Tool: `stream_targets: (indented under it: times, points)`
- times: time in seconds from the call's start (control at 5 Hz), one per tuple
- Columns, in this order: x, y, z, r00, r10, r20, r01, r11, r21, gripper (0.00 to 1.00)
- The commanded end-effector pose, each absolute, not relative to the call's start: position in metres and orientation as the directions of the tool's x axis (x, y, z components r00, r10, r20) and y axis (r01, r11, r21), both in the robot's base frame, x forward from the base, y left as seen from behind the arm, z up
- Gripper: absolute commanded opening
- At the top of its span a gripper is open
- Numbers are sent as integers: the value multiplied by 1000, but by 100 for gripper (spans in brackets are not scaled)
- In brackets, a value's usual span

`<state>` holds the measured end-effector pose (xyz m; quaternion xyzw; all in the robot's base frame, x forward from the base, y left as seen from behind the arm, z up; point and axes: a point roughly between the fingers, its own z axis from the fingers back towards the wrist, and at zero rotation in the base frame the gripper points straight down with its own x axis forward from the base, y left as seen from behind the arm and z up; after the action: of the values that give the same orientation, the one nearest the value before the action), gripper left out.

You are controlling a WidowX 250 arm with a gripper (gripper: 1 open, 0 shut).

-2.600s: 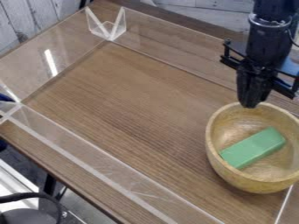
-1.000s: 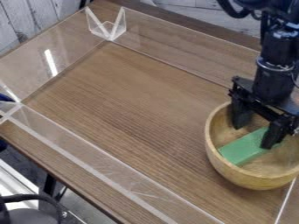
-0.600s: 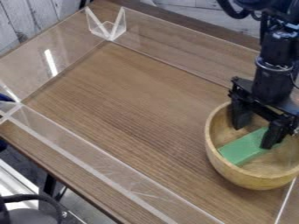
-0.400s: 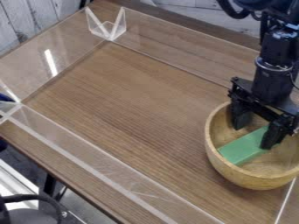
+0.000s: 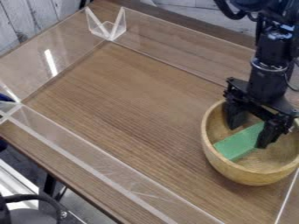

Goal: Remove the green block from inside the brown bowl and put it on the table

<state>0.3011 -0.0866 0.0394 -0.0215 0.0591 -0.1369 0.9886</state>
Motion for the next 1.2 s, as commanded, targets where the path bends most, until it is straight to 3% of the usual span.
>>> stream_targets:
  times: [0.0, 1.0]
  points:
    - [309, -70, 43, 970, -223, -100, 221, 975, -29, 100]
    - [316, -66, 30, 975, -190, -114, 189, 982, -21, 100]
